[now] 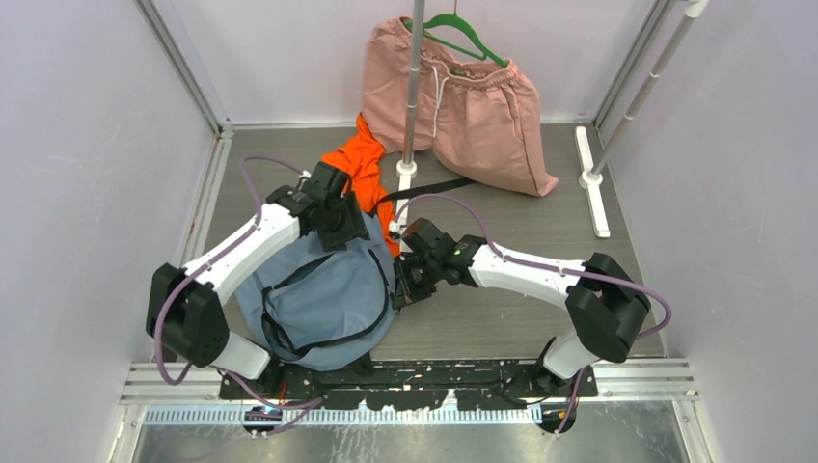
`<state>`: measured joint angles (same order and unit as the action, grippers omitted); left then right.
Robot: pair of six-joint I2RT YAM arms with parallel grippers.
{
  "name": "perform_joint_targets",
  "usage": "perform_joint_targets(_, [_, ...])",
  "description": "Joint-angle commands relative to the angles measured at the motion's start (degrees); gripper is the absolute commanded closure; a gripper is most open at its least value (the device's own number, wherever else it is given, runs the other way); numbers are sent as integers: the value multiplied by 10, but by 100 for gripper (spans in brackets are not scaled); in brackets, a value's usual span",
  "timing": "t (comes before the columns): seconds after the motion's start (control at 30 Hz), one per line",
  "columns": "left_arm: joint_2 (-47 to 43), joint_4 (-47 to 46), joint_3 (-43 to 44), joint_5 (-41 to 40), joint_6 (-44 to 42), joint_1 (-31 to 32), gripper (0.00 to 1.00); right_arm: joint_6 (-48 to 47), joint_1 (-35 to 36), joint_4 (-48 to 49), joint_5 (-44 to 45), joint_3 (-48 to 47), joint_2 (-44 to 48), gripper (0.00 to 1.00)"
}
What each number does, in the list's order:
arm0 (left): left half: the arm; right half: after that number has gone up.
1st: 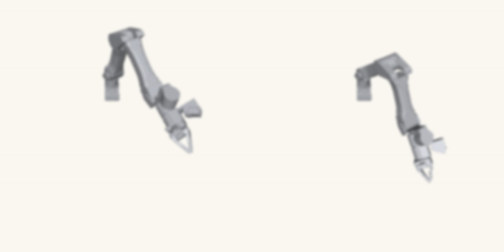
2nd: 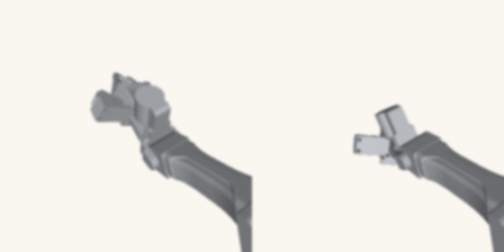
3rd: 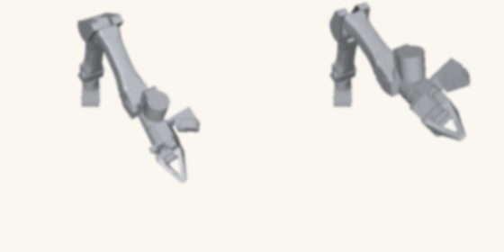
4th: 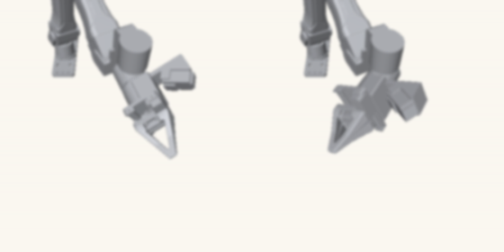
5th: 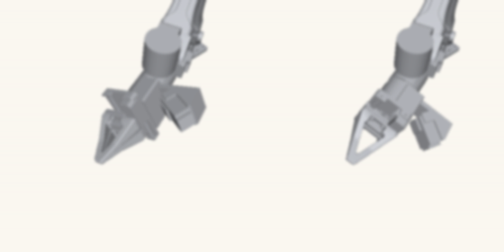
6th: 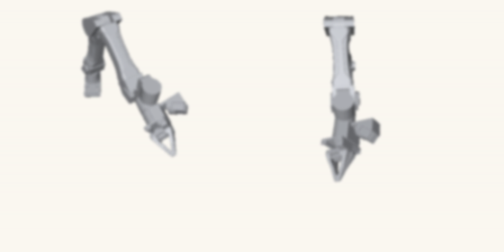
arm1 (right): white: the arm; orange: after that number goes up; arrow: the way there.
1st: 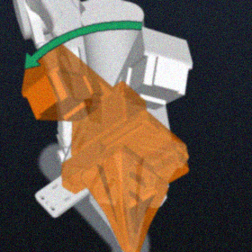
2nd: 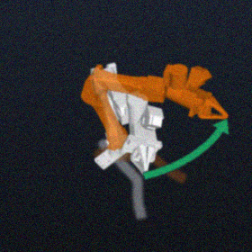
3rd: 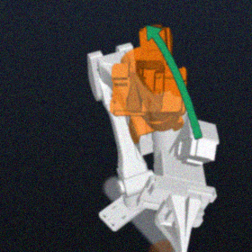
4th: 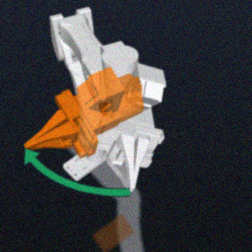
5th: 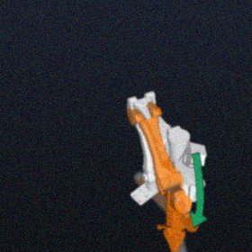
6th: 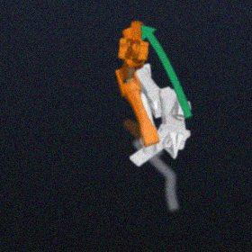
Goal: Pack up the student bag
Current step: Zip the student bag at the center of the board.
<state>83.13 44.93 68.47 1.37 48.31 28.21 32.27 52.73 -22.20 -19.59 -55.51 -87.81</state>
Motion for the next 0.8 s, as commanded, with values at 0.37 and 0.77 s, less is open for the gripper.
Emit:
perform_joint_targets(0.37, [158, -10, 68, -128, 53, 55, 69, 15, -2, 11, 3, -7, 7, 99])
perform_joint_targets(0.77, [91, -31, 113, -116, 44, 21, 100, 6, -2, -4, 25, -18, 20, 99])
